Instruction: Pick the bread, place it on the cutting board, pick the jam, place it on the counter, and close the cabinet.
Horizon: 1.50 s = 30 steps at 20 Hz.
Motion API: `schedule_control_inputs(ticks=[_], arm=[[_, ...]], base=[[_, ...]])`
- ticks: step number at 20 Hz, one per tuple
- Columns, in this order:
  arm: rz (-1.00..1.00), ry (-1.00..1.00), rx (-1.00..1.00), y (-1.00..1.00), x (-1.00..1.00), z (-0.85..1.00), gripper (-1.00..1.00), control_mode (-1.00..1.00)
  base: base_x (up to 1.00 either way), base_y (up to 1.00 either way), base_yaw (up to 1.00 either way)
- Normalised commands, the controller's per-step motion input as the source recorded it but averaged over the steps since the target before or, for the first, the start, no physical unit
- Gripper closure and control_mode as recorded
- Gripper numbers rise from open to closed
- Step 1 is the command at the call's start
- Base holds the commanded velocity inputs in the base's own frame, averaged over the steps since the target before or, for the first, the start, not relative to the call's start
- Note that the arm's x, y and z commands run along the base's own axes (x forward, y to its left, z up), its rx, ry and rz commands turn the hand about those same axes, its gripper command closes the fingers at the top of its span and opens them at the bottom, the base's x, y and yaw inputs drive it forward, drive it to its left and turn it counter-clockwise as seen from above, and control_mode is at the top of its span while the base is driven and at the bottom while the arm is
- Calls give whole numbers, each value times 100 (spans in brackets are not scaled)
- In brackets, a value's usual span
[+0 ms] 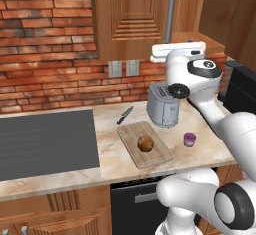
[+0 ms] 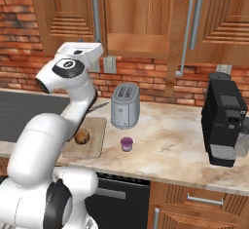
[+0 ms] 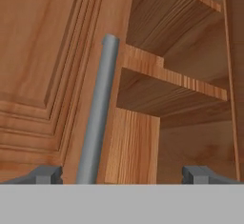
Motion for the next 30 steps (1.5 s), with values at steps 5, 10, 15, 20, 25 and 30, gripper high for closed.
schedule_control_inputs(ticks=[5,10,15,20,25,30], arm=[[8,0,0,-27,-39,0,-100,-100],[7,2,0,-30,-33,5,-100,-100],[5,4,0,-26,-29,10,-100,-100],[2,6,0,-23,-31,14,-100,-100],[1,8,0,-21,-33,18,-100,-100],[0,9,0,-16,-35,19,-100,-100]], base=[[0,0,0],[0,0,0],[0,0,0],[0,0,0],[0,0,0],[0,0,0]])
